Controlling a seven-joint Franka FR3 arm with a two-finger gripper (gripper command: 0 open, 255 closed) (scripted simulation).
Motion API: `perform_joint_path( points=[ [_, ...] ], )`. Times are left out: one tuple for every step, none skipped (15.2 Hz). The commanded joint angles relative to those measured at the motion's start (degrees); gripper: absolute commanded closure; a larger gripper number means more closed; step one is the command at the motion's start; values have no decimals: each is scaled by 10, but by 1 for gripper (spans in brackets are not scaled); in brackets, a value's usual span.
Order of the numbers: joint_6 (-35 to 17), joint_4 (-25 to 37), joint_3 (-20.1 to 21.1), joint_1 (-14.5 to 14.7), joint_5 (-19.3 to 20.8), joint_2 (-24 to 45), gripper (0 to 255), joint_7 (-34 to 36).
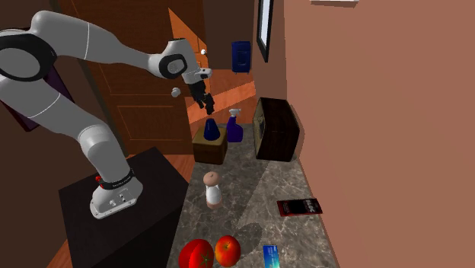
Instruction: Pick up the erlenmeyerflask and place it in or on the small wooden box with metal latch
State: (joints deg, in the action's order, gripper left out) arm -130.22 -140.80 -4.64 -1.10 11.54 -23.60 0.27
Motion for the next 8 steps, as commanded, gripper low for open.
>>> perform_joint_path(
  points=[
    [21,9,2,1,-2,-12,0,-1],
    [42,19,4,3,-5,-22,0,-2],
    [62,30,7,4,-7,-32,0,-3],
    [79,39,8,5,-8,-39,0,-3],
    [79,39,8,5,-8,-39,0,-3],
    [79,38,8,5,-8,-39,0,-3],
    [79,39,8,5,-8,-39,0,-3],
    [79,39,8,5,-8,-39,0,-3]
  ],
)
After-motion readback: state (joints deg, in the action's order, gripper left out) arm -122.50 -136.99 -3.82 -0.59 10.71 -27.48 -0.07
